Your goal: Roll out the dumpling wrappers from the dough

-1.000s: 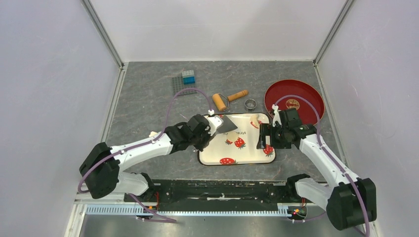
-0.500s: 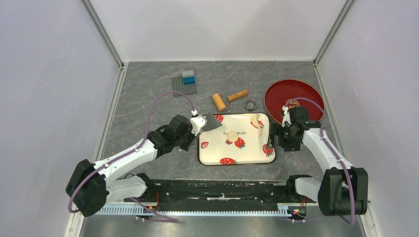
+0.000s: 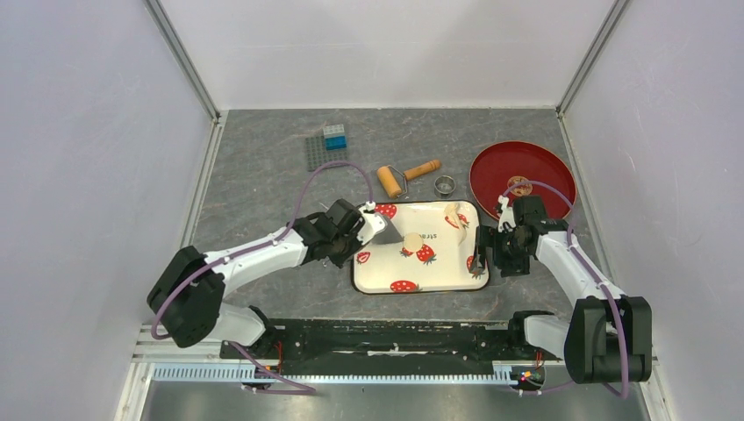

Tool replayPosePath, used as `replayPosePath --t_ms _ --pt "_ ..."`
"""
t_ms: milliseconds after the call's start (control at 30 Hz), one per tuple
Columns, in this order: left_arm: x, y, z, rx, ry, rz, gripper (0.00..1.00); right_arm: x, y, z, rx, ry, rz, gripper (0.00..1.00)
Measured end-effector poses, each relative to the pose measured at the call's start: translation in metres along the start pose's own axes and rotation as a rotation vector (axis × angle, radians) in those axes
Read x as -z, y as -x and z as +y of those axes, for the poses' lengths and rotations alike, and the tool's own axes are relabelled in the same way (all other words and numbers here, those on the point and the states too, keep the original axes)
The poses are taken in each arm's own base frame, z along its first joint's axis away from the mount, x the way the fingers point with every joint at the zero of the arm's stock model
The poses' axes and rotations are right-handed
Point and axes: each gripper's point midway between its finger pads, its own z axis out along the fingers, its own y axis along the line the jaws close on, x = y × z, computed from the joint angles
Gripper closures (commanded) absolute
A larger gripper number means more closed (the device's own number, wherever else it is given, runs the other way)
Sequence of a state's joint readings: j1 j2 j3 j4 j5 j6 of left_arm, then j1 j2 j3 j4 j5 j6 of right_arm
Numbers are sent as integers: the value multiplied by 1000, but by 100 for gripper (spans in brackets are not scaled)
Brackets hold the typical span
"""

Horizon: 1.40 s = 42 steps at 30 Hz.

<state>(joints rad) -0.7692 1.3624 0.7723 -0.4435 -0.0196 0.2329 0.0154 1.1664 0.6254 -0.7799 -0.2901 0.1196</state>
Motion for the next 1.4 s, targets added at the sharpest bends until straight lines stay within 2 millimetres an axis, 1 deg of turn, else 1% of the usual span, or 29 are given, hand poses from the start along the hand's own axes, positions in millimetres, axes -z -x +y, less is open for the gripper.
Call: replayPosePath --t_ms 133,267,400,533,700,800,933,1033,1100,1400 --pt "-6 7 -3 -17 -11 12 98 -1 -1 0 0 -1 2 13" --pt "-11 8 -2 -21 -14 29 98 -2 -2 -1 -1 -1 5 16" --pt "-11 7 -2 -22 -9 30 98 -3 -3 -1 -2 -2 9 18" --pt "-5 12 1 -20 6 -4 98 -4 -3 -1 -2 0 8 18" --pt "8 18 8 -13 48 -78 98 -5 -3 -1 -2 2 9 20" --pt "8 17 11 -11 65 -75 98 -6 -4 -1 -2 4 10 22" --pt "1 6 11 -12 63 -19 98 -7 -5 -2 -3 4 13 28" --pt "-6 -5 10 -15 64 34 98 -7 -5 -1 -3 7 15 30" --pt "-7 -8 11 -15 65 51 98 -8 -5 -1 -3 8 15 32" --pt "-10 3 13 -20 63 69 98 -10 -7 -1 -6 17 25 49"
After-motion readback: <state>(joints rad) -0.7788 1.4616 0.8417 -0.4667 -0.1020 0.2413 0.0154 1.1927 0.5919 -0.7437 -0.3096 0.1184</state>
